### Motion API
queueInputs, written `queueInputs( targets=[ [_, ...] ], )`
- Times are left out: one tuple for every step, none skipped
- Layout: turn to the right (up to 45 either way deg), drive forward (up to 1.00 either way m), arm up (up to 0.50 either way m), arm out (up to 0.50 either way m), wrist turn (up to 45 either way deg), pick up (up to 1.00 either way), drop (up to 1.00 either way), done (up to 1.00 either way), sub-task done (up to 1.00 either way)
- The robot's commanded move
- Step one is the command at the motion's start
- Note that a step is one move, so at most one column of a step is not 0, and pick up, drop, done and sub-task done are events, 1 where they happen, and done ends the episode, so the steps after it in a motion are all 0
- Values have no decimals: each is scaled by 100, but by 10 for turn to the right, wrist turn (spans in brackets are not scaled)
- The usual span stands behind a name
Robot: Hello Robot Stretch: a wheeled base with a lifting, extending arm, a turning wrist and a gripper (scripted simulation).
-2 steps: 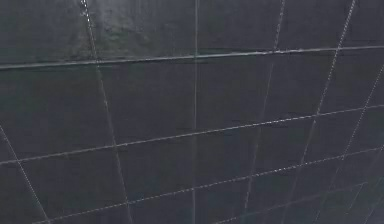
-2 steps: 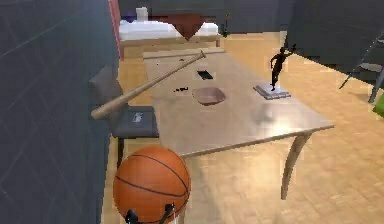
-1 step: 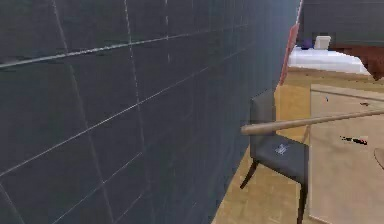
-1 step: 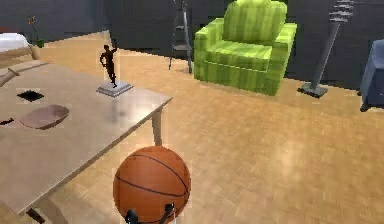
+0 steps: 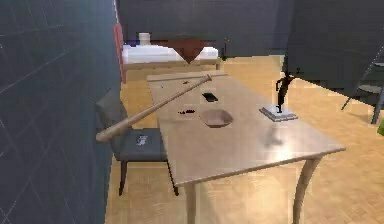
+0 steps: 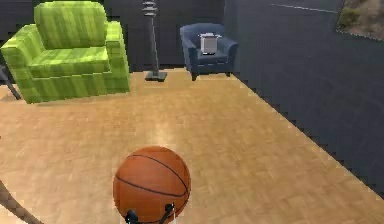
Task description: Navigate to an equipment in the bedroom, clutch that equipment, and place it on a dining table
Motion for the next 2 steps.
queueInputs(
  targets=[
    [450, 0, 0, 0, 0, 0, 0, 0, 0],
    [150, 0, 0, 0, 0, 0, 0, 0, 0]
  ],
)
